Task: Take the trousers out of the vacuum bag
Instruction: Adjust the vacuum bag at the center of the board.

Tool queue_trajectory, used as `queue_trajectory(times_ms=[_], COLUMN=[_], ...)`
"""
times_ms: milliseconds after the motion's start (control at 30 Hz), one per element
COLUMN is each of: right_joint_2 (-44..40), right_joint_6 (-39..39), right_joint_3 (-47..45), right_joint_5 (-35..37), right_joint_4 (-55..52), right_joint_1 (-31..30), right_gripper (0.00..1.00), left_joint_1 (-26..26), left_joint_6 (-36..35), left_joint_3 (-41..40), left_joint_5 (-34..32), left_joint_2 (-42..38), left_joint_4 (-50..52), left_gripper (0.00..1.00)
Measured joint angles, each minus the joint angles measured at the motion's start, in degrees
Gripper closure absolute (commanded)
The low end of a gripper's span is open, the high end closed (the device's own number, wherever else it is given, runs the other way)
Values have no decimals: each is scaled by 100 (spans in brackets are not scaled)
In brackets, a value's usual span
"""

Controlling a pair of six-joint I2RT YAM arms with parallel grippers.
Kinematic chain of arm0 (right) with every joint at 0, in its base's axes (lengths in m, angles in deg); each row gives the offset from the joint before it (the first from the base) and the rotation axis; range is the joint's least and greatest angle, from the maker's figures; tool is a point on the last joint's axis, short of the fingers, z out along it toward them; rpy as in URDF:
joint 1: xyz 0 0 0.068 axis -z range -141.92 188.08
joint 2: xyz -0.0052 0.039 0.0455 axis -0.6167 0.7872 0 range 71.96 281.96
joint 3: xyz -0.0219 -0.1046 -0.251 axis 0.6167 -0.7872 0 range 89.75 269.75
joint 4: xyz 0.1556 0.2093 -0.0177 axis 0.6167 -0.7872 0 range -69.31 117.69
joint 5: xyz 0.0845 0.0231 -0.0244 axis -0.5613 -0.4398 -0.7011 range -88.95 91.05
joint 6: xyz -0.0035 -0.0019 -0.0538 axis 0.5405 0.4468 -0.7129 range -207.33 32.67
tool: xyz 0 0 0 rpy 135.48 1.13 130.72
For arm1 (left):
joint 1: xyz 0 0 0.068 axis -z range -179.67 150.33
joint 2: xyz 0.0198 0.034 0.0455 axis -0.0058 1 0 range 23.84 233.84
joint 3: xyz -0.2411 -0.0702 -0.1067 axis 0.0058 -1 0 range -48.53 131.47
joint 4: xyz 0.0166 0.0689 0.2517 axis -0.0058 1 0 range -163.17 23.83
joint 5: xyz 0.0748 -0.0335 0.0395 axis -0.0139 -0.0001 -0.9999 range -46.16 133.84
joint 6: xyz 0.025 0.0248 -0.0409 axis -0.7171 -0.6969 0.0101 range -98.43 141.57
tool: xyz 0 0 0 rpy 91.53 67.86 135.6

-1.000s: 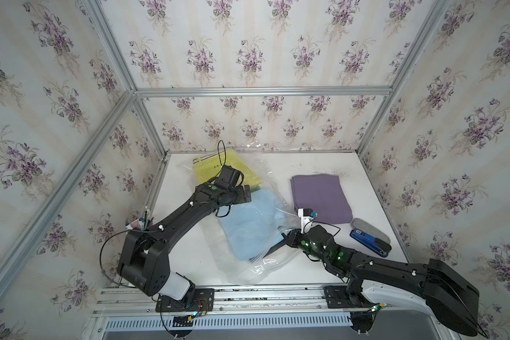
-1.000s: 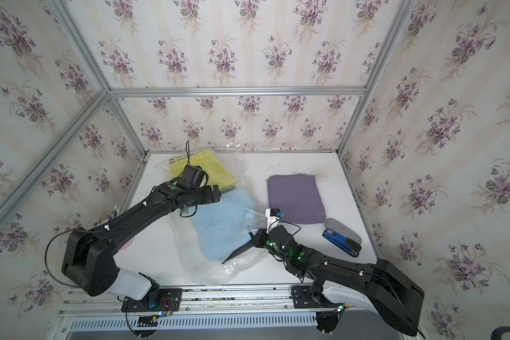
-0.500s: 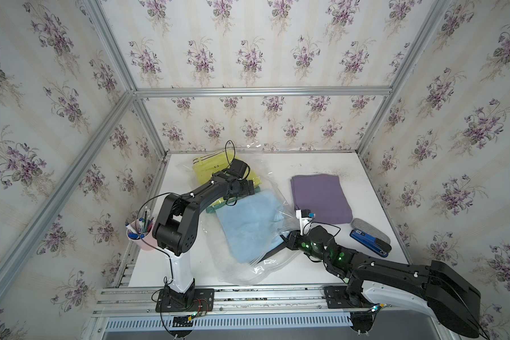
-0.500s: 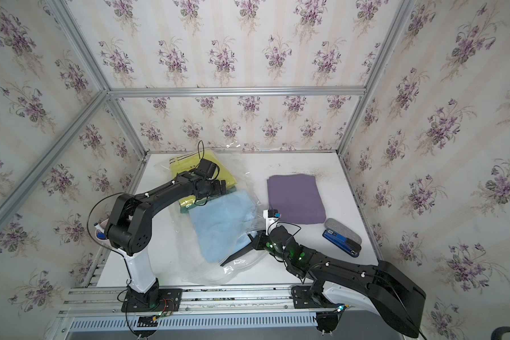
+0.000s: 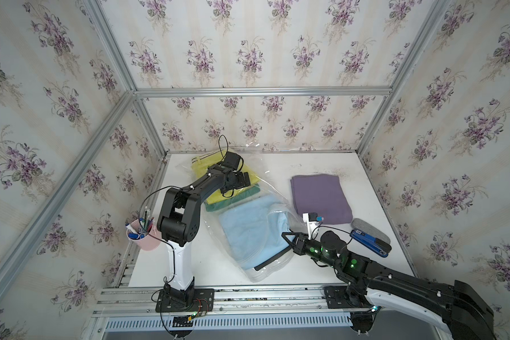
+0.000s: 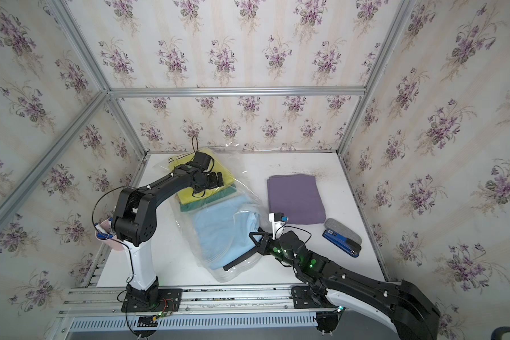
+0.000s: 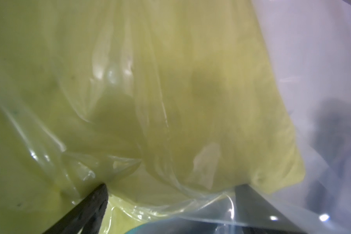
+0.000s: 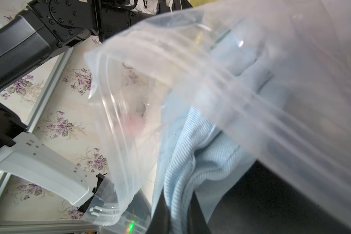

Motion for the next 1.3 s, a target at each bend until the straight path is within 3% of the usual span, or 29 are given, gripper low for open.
queue_trajectory(times_ms=[200,367,500,633,767,933,1300], right_joint_2=[-1106,-1246,-1222,-1408,-1628,-1563,-525], right_joint_6=[282,704,1045,1316,1469,1539,1515], right_joint_3=[-205,-470,-597,-719,-907,-1016,-1043], right_joint_5=[219,461,605,647,619,442,109], right_joint_4=[-1180,-1731,-1965,-2059,-2024,-1700,-501], right_joint_1=[-22,-22,-22,-22,-22,-22,-22], right_gripper=[99,74,46,34,34,44,50], left_joint_1=[7,24,90,160,358,817,2452], left_joint_6=[-42,-109,-181,-271,-358,-568,-1069], left_joint_3=[-136,-356,-487,-525,-588,-850,-1803], left_joint_5=[116,234,308,396,372,367,-363], left_joint_2=[-214,-684,-1056,-1373,-1908,-2573,-4350], left_joint_4=[-37,-177,-208,-144,-39,109,750], left_gripper=[0,0,0,0,0,0,0])
